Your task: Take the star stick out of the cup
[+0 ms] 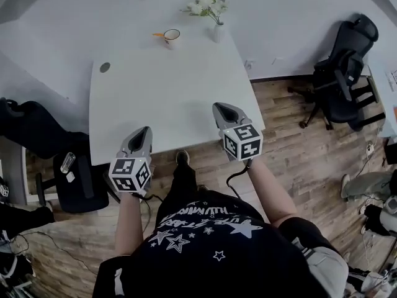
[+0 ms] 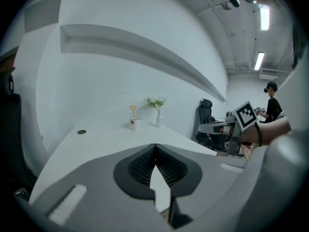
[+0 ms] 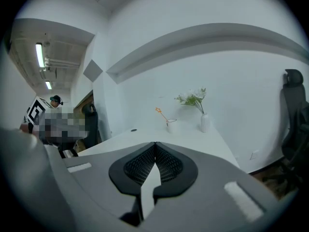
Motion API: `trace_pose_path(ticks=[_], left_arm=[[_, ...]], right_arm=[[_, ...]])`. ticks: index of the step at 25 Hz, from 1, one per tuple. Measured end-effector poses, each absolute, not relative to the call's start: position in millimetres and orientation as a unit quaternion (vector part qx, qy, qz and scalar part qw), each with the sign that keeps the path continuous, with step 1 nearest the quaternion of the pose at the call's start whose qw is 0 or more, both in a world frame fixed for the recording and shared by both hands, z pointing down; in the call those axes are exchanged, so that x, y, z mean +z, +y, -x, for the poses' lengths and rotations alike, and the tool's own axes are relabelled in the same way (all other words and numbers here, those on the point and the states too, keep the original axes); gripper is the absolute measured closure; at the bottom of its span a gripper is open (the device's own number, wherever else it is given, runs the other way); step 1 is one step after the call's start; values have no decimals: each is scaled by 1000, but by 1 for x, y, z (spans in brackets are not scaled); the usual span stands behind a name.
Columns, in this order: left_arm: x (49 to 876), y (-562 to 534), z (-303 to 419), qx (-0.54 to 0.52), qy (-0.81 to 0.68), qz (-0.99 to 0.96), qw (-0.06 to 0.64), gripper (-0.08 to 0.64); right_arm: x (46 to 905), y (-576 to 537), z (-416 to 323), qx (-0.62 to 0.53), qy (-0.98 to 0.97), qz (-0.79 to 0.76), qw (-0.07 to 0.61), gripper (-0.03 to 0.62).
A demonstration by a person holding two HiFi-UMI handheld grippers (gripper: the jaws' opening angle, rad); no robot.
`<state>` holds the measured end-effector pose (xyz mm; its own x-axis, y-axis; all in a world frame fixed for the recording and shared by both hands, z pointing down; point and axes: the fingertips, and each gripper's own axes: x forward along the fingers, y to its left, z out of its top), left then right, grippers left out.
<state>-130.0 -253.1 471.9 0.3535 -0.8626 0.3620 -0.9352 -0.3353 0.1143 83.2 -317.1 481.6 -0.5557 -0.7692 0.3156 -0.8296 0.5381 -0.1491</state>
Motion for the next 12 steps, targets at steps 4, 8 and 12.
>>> trace_pose_path(ticks=[4,8,12], left_arm=[[461,-293,143,108,-552,-814,146,557],[453,-333,160,102,-550,-818,135,557],[449,-367,185,95,-554,-816,133,557]], right_arm=[[468,-358,-75,126,-866,-472,103,574],[459,-401,-58,112,-861,-482,113,574],[450,-440,-34,106,-866,-475,116,461]])
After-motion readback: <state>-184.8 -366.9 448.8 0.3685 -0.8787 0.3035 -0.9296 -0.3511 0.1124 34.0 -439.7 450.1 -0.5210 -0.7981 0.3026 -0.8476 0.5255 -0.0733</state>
